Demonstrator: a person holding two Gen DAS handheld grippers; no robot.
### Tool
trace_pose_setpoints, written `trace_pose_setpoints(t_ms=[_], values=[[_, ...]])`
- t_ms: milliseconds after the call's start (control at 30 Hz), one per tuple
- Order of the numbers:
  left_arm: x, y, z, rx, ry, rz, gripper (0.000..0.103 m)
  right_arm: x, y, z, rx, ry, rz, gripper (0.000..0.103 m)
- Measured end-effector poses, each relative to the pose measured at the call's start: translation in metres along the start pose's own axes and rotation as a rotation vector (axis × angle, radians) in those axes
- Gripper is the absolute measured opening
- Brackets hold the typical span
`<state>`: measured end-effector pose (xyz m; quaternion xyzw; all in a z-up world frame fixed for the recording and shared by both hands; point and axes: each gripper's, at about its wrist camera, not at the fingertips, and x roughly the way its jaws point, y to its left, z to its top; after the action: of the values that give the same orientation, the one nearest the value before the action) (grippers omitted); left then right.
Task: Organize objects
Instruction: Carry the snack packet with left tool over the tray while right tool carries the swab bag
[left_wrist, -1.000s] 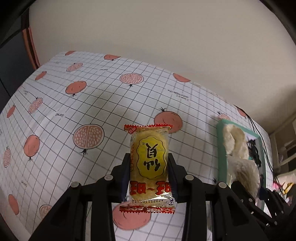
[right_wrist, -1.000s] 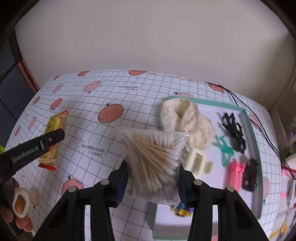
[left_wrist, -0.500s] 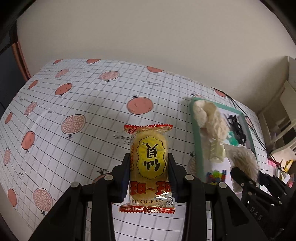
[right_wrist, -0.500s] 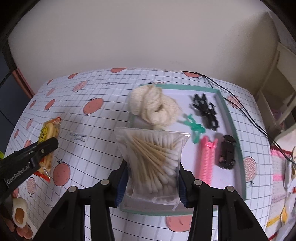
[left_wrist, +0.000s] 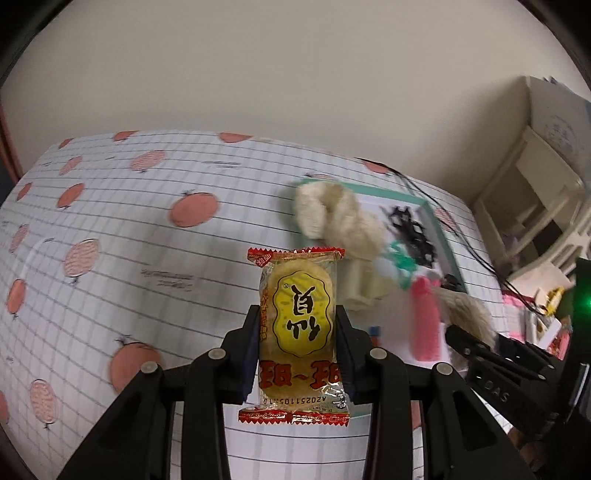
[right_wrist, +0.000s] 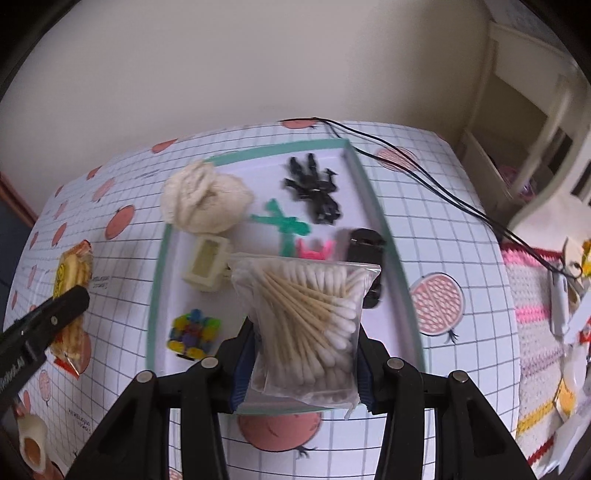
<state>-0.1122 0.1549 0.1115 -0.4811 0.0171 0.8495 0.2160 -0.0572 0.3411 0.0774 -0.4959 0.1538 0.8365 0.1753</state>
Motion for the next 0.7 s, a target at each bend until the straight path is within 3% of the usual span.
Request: trace_pose_setpoints(t_ms=[267,700], values=[[0.016,-0.045,-0.007,0.084,0.005,-0.064,0.038,0.008,-0.027,-0.005,0.061,0.018,0.0,0.049],[0.046,-0.073,-0.018,0.11,0.041,-0.094,0.038,0.016,-0.032,-0.011,0.096,0.041,-0.002,0.049]])
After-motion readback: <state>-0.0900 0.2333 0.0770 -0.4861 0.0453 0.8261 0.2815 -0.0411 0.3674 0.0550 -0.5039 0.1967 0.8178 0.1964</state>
